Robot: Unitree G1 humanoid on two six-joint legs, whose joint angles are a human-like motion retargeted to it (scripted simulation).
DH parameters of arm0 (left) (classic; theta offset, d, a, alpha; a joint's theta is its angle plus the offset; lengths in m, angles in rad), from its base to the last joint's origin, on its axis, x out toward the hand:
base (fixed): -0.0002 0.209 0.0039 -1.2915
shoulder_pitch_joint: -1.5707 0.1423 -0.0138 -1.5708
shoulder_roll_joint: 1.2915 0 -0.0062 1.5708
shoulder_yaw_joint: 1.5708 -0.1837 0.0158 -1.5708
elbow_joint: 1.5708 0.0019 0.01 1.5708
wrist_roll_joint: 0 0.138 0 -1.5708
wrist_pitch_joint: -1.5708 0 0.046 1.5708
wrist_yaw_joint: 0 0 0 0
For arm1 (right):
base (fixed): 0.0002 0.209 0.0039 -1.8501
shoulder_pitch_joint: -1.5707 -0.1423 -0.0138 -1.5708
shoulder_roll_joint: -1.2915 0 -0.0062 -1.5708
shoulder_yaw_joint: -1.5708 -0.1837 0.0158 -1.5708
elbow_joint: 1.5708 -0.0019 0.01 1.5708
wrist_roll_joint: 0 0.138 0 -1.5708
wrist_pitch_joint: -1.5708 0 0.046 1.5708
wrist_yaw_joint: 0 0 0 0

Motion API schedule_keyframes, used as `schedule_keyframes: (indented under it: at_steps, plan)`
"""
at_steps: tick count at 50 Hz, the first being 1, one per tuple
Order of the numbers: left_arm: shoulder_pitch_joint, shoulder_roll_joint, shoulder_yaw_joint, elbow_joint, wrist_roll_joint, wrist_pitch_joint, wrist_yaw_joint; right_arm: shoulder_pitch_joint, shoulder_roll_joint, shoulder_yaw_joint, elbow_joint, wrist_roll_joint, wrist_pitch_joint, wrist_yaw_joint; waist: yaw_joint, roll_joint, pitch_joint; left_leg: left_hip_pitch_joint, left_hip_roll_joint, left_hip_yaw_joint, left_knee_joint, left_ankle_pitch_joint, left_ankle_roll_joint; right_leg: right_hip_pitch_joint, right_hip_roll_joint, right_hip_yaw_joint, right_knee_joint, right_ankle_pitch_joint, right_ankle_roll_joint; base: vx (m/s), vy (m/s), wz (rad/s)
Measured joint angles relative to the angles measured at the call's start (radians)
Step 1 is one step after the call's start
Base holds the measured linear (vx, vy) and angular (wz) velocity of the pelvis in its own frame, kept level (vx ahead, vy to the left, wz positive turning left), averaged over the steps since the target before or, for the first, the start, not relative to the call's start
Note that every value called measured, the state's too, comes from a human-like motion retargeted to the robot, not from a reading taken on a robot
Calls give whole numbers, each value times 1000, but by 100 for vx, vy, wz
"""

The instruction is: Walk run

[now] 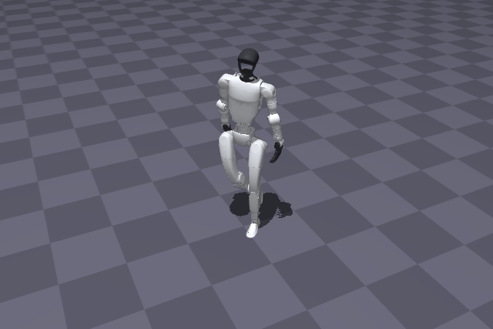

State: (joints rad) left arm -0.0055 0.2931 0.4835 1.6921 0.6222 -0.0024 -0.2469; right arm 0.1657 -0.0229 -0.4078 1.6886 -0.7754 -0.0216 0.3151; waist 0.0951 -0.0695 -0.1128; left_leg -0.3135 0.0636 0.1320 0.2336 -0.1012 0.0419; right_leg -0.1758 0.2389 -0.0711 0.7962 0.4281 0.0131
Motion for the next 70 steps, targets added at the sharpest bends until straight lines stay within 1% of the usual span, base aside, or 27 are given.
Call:
schedule_keyframes:
  at_steps: [3, 5, 8, 11, 14, 16, 18, 20, 22, 25, 27, 28, 34, 38, 42, 43, 46, 47, 49, 51, 53, 55, 58, 60, 63, 67, 70]
  plan:
    - [-124, -17, -39, -111, -4, -51, 4, 58, 10, 43, -30, -149, -60, -13, -96, 55, 16, 104, 24, 26, -72, 2, -21, -134, -5, 4, -33, -136, 28, 87, -11, 60]
    - [-187, -14, -83, -193, -11, -104, -23, 90, 4, 72, -44, -215, -76, -59, -153, 75, 15, 169, 14, 50, -115, -12, -25, -206, -62, -6, -129, -219, 36, 77, -7, 16]
    - [-274, 37, -149, -289, -25, -189, -68, 118, -10, 69, -45, -267, -55, -121, -218, 68, 19, 265, -35, 86, -156, -51, -29, -279, -163, 0, -353, -252, -2, 77, -12, -26]
    - [-338, 93, -173, -367, 10, -248, -70, 114, -16, 26, -17, -212, -12, -145, -245, 52, 27, 362, -77, 116, -179, -97, -51, -317, -261, -18, -603, -265, -31, 80, -20, -60]
    - [-367, 123, -177, -412, 64, -277, -12, 94, -16, -41, 10, -71, 14, -135, -238, 79, 13, 424, -70, 146, -186, -114, -99, -351, -245, 18, -844, -302, -26, 92, -27, -90]
    - [-363, 124, -178, -421, 81, -288, 44, 89, -16, -86, 11, 29, -3, -117, -238, 98, 0, 455, -71, 152, -172, -92, -130, -356, -245, -53, -876, -329, -25, 87, -26, -53]
    - [-343, 107, -179, -415, 88, -299, 95, 78, -16, -129, 11, 117, -29, -97, -260, 123, -15, 469, -60, 135, -140, -26, -170, -362, -243, -93, -793, -353, -110, 101, -32, 33]
    - [-307, 72, -181, -389, 96, -310, 116, 67, -16, -183, 11, 171, -50, -99, -308, 147, -27, 481, -28, 116, -88, 107, -224, -355, -288, -203, -726, -298, -110, 117, -42, 97]
    - [-257, 32, -182, -336, 120, -322, 100, 59, -16, -219, -1, 195, -82, -118, -333, 155, -33, 479, -9, 90, 12, 336, -267, -321, -258, -95, -689, -265, -149, 111, -45, 49]
    - [-166, -11, -211, -232, 182, -363, 65, 24, -35, -221, 0, 234, -121, -151, -304, 131, -27, 385, -28, 44, 306, 624, -304, -259, -249, -34, -609, -346, -215, 105, -44, -57]
    - [-104, -14, -246, -161, 228, -357, 51, -32, -60, -206, 2, 235, -107, -167, -290, 154, 16, 270, 22, -2, 629, 625, -299, -187, -184, -37, -595, -389, -233, 99, -43, -87]
    - [-67, -20, -253, -131, 260, -336, 51, -61, -70, -203, -6, 225, -99, -177, -292, 118, 7, 246, -9, 0, 626, 625, -283, -151, -208, -40, -619, -393, -241, 82, -45, -70]
    - [182, -112, -172, 4, 391, -101, 140, -214, -101, -184, -179, 153, -118, -216, -208, 28, 10, -25, -34, 65, 642, 320, -111, 19, -186, 69, -715, -413, -255, 92, -32, -121]
    - [340, -159, -131, 8, 354, -63, 35, -270, -109, -128, -341, 177, -186, -218, -125, 1, 27, -154, 12, 139, 369, 206, 13, 118, -147, 94, -755, -441, -269, 86, -22, -123]
    - [435, -201, -100, 8, 381, -41, -21, -298, -131, -126, -450, 196, -232, -216, -48, 2, 43, -211, -31, 145, -15, 126, 101, 218, -100, 156, -760, -502, -275, 101, -11, -71]
    - [448, -208, -97, 8, 393, -33, -19, -301, -137, -131, -462, 198, -240, -221, -39, -3, 43, -224, -54, 139, -101, 91, 101, 241, -97, 158, -760, -514, -275, 113, -7, 2]
    - [462, -213, -97, 8, 420, -19, -16, -291, -142, -144, -453, 190, -242, -251, -51, -9, 32, -229, -93, 226, -257, -2, 4, 301, -86, 99, -754, -514, -253, 97, -9, 44]
    - [459, -211, -98, 8, 426, -16, -19, -280, -141, -149, -438, 185, -237, -260, -45, -13, 26, -226, -88, 274, -244, -12, -1, 317, -81, 98, -744, -495, -236, 115, -6, 0]
    - [436, -199, -89, 8, 429, -14, -22, -252, -132, -157, -383, 171, -222, -274, -2, -35, 2, -234, -76, 310, -154, 0, 83, 335, -88, 114, -717, -413, -178, 120, -6, -61]
    - [413, -189, -68, 8, 409, -33, 10, -214, -122, -159, -298, 147, -201, -276, 50, -65, -30, -226, -59, 333, -107, 55, 97, 352, -120, 83, -678, -265, -85, 132, -1, -102]
    - [390, -178, -58, 8, 347, -78, 68, -171, -112, -157, -198, 101, -165, -267, 70, -94, -65, -222, -104, 217, -74, 100, 148, 354, -158, 58, -611, -71, 42, 152, 5, -56]
    - [353, -161, -56, 8, 256, -129, 116, -131, -104, -134, -95, 55, -123, -265, 42, -97, -88, -230, -134, 82, 4, 59, 178, 315, -138, 112, -454, 96, 149, 132, 2, 36]
    - [202, -136, -76, -20, 132, -141, 126, -95, -103, -110, 4, 42, -101, -258, 1, -85, -56, -135, -133, 147, 70, -33, 177, 159, -72, 151, -15, 96, 240, 107, -10, 96]
    - [118, -135, -73, -91, 88, -141, 125, -52, -73, -96, 11, 45, -91, -248, 0, 2, -75, -70, -75, 79, 25, -58, 166, 90, 39, 160, -43, 92, 205, 90, 1, 36]
    - [7, -136, -108, -208, 7, -200, 93, 12, -35, -90, 10, 39, -99, -273, -32, 57, -75, 25, -65, 50, -29, -73, 147, -43, 5, 123, -14, -75, 98, 104, 2, 97]
    - [-137, -111, -182, -340, -71, -272, 36, 86, 0, -77, -3, 31, -140, -307, -150, 121, -66, 155, -94, -34, -121, -86, 145, -192, -128, 64, -164, -269, 45, 90, -2, 173]
    - [-235, -69, -228, -408, -74, -312, 6, 120, 7, -67, 5, 21, -144, -288, -207, 108, -48, 245, -147, -70, -153, -117, 143, -243, -261, 25, -409, -282, 59, 79, -12, 121]
